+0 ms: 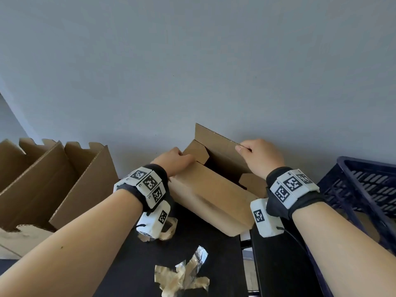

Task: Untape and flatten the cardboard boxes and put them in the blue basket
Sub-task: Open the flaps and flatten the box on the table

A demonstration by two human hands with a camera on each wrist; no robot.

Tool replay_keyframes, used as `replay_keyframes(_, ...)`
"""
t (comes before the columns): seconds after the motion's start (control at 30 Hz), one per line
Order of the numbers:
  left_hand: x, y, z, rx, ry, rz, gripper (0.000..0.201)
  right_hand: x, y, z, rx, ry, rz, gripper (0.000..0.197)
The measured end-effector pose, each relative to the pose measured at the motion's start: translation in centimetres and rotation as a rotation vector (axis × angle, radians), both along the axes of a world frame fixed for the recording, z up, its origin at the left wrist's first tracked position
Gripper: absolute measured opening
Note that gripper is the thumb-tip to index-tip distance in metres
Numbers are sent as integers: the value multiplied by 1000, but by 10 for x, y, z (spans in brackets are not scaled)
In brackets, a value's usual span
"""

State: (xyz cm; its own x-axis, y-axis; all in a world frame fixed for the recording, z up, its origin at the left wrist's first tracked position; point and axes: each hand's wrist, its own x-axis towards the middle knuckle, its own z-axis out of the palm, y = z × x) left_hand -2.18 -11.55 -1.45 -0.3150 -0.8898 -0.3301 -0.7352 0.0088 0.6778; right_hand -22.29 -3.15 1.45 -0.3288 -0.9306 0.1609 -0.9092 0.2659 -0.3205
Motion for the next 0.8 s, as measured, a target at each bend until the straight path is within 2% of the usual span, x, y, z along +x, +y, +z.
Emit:
replay_keyframes(0.1,0,2,5,39,-38,8,66,6,3,2,-9,-48,25,45)
replay_keyframes(0.2,4,5,4,80,-53,4,51,10,8,1,-5,-111,112,39)
replay_keyframes(0.27,9,6,1,124,-46,17,48,6,12,-4,16,-128,134,20)
replay_keyframes(0.33,16,7,-3,165,-14,58,50,-3,17,-10,-31,-92,56,24)
replay_keyframes(0.43,22,8,-9,217,41,121,53,-17,27,-18,-134,-24,-213,26)
replay_keyframes(0.5,24,7,-9,267,104,165,47,-20,34,-24,-83,-28,-324,31)
replay_keyframes(0.57,25,5,-9,352,195,202,41,-18,37,-37,-35,-86,-358,35)
replay_keyframes(0.63,27,2,-6,405,293,203,47,-12,37,-49,-60,-176,-359,35)
replay_keyframes(0.73,32,-2,-4,432,374,97,57,-4,31,-56,-78,-218,-322,40)
replay_keyframes(0.8,34,-2,-2,455,395,-3,57,-3,27,-55,-39,-245,-305,46)
